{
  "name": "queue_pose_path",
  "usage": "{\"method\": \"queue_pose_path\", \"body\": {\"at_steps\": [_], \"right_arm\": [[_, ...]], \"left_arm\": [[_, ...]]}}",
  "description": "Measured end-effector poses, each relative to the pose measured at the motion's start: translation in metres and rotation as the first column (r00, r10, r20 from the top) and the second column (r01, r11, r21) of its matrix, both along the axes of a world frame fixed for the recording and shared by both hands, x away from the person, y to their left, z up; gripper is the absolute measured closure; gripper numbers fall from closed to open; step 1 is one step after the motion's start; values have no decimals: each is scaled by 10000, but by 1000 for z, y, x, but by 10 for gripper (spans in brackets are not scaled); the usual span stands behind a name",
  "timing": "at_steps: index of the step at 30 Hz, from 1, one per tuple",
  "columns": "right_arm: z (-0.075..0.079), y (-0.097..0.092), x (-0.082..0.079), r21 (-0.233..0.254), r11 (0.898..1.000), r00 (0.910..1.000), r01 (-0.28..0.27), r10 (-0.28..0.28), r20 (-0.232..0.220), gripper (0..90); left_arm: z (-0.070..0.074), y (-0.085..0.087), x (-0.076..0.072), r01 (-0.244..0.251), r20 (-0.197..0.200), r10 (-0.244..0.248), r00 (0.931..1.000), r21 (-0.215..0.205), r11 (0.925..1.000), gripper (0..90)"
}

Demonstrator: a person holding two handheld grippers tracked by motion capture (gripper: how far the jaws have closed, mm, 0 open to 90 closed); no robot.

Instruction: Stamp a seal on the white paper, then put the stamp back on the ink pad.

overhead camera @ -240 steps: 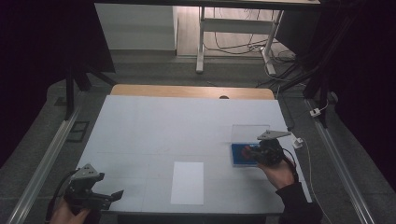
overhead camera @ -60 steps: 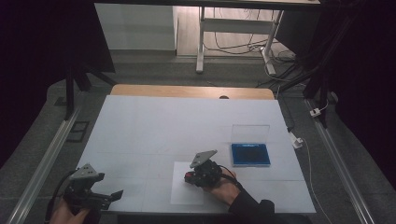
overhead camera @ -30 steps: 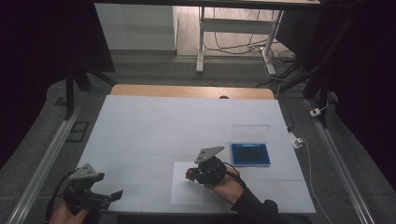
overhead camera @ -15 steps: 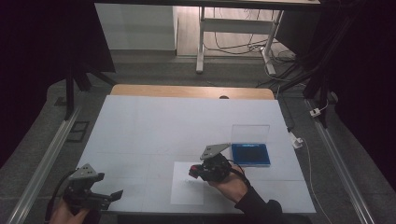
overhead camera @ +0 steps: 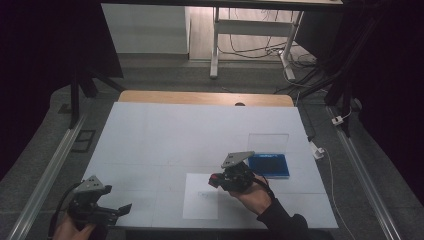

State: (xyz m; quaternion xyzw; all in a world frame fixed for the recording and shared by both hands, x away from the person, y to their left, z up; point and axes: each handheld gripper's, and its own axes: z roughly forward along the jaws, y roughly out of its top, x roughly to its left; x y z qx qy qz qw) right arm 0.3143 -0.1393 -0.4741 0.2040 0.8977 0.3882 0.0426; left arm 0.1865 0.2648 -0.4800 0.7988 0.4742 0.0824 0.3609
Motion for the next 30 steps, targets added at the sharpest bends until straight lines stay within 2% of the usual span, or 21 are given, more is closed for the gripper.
{"method": "queue_pose_path", "body": {"at_steps": [16, 30], "right_arm": [[8, -31, 8, -13, 9965, 9963, 833, -833, 209, 795], [12, -57, 19, -65, 9847, 9840, 1741, -1738, 385, 796]], "left_arm": [[0, 0, 0, 2, 34, -2, 10000, 13, 10000, 22], [0, 0, -1, 36, 59, -36, 10000, -6, 10000, 22]]}}
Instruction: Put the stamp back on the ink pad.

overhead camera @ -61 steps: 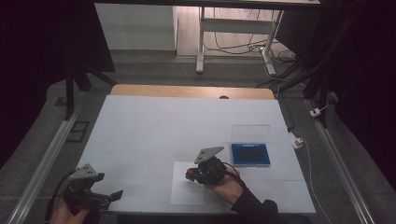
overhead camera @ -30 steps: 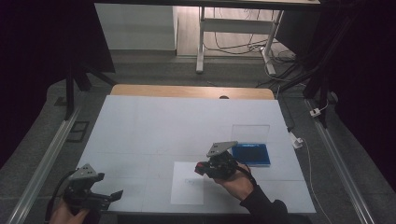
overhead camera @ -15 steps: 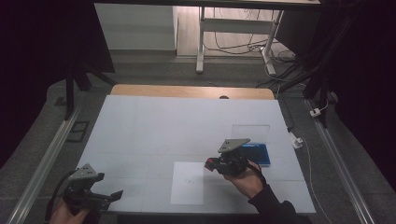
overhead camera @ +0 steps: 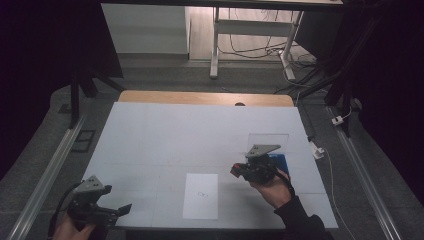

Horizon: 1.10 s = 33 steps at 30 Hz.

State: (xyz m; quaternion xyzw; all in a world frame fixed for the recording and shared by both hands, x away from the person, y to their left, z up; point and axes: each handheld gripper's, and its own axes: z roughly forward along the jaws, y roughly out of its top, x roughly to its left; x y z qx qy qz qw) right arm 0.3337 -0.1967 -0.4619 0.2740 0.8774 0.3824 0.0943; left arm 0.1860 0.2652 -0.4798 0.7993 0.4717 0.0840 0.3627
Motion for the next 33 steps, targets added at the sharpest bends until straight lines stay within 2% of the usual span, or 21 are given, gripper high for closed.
{"method": "queue_pose_path", "body": {"at_steps": [18, 25, 33], "right_arm": [[4, -30, 11, -47, 9955, 9954, 951, -950, 129, 796], [3, -42, 17, -67, 9904, 9904, 1383, -1382, 87, 795], [2, -53, 22, -303, 9839, 9842, 1761, -1755, 233, 796]], "left_arm": [[0, 0, 0, 13, -5, -13, 10000, 15, 10000, 22], [0, 0, 0, -6, -17, 6, 10000, 7, 10000, 22], [0, -1, 0, 18, -7, -18, 10000, 28, 10000, 23]]}}
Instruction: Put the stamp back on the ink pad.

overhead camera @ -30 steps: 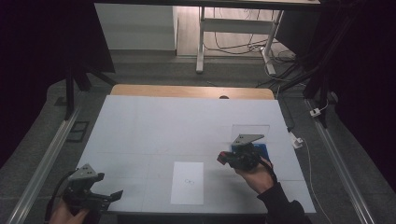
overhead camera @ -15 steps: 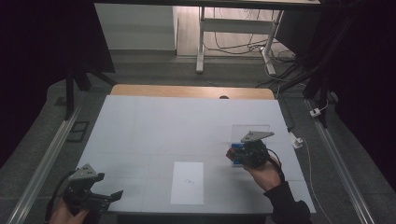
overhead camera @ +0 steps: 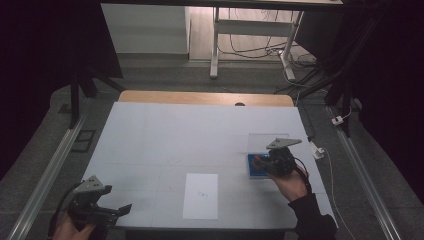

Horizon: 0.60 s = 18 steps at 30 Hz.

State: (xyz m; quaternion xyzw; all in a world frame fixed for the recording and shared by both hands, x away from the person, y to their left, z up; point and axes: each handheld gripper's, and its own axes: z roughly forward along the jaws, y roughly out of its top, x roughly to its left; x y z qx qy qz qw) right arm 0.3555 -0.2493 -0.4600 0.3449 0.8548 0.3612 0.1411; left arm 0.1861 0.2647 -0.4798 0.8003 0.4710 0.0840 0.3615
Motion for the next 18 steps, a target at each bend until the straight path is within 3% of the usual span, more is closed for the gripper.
{"method": "queue_pose_path", "body": {"at_steps": [18], "right_arm": [[-5, -29, 14, -387, 9945, 9952, 977, -975, 71, 794]], "left_arm": [[0, 0, 0, 2, 6, -2, 10000, -5, 10000, 23]]}}
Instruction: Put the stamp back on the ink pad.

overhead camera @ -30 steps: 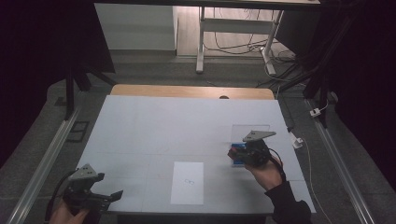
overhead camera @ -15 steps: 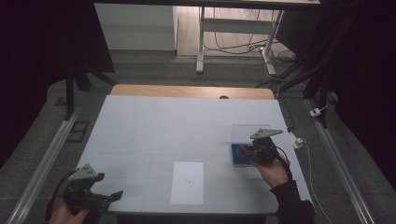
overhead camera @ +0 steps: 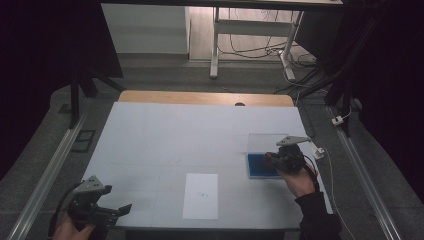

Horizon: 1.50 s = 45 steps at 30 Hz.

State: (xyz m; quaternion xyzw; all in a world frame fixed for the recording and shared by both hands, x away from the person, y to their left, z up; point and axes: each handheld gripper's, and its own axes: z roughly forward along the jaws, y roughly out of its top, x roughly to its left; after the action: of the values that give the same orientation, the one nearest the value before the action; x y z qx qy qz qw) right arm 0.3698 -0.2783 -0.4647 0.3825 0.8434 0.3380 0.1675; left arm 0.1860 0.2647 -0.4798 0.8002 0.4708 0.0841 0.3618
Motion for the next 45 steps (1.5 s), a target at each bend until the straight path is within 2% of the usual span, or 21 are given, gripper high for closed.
{"method": "queue_pose_path", "body": {"at_steps": [11, 21, 29, 39, 45], "right_arm": [[-8, -4, 6, -272, 9996, 9999, 113, -115, -61, 793], [-18, -1, 10, -622, 9980, 9991, -64, 37, -432, 792], [-19, -3, 11, -474, 9989, 9987, -3, -21, -519, 789], [-11, -4, 8, -71, 9998, 9994, 203, -205, -267, 649], [-3, -2, 3, 345, 9988, 9992, 343, -335, -227, 519]], "left_arm": [[0, 0, 0, 5, -8, -5, 10000, 9, 10000, 24], [0, 0, 0, 4, -14, -4, 10000, 8, 10000, 24], [0, 0, 0, 6, -18, -6, 10000, 18, 10000, 23], [0, 0, 0, -4, -11, 4, 10000, -2, 10000, 24], [0, 0, 0, -16, -5, 16, 10000, -28, 10000, 24]]}}
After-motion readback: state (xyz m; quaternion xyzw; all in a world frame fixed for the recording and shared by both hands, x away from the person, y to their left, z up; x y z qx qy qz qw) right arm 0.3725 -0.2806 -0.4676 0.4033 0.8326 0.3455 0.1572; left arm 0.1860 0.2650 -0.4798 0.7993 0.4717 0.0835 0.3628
